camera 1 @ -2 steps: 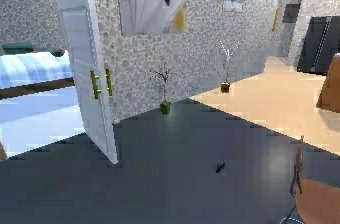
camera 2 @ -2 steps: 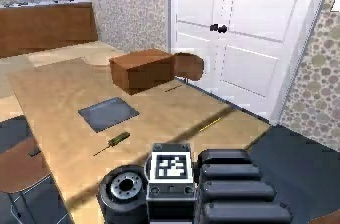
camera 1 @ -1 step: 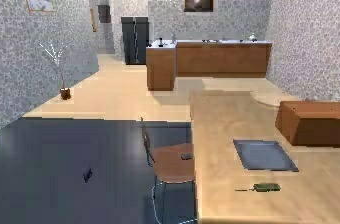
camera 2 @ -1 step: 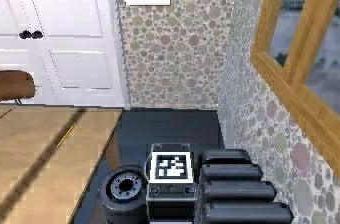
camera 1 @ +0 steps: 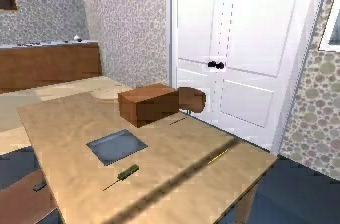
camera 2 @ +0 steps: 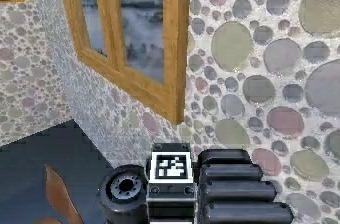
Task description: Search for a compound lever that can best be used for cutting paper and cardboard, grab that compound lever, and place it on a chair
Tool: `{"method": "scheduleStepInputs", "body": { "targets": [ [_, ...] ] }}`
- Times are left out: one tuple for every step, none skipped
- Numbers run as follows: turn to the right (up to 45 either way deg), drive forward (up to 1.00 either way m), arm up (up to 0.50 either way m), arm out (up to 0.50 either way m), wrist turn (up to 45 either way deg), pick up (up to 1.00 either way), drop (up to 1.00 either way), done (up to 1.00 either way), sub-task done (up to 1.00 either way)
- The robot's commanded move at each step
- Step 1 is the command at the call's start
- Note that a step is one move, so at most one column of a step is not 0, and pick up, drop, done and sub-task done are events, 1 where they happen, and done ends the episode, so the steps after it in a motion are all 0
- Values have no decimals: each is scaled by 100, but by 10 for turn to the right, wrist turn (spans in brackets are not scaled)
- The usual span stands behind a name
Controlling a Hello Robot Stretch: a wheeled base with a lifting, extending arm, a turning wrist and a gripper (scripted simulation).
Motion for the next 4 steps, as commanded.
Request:
{"method": "scheduleStepInputs", "body": {
  "targets": [
    [240, 0, 0, 0, 0, 0, 0, 0, 0],
    [-450, 0, 0, 0, 0, 0, 0, 0, 0],
    [-450, 0, 0, 0, 0, 0, 0, 0, 0],
    [-450, 0, 0, 0, 0, 0, 0, 0, 0]
  ]
}}
